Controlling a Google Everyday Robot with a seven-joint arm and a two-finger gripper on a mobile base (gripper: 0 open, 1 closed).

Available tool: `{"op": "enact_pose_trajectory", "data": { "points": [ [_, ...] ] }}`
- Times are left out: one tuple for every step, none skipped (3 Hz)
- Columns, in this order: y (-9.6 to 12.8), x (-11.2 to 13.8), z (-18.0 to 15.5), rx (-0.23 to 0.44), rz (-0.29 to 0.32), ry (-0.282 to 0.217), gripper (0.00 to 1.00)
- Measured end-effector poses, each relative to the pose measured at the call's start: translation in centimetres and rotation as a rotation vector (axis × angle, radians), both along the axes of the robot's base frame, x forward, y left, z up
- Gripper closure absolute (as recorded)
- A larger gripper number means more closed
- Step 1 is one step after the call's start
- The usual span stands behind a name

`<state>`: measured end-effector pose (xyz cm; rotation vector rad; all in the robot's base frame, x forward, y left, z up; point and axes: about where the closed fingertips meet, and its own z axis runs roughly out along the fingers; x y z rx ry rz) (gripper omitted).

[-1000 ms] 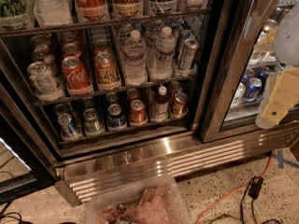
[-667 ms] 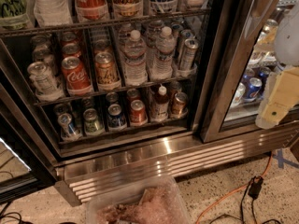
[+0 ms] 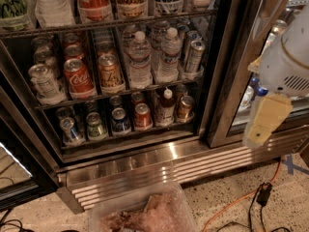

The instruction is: Pick blue plastic bottle from bottom shelf of fridge

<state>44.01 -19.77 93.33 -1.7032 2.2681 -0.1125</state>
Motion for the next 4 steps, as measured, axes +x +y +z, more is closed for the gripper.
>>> {"op": "enact_pose_trajectory", "data": {
  "points": [
    [1.9,0.3,-6.0,0.073,-0.022,0.039,0.00],
    [3.9,0.6,-12.6,0.156,-0.061,0.091,0.00],
    [5.6,0.4,-19.1,0.232,-0.111,0.123,0.00],
    [6.7,1.2,-24.8,0.287,-0.123,0.113,0.00]
  ]
}}
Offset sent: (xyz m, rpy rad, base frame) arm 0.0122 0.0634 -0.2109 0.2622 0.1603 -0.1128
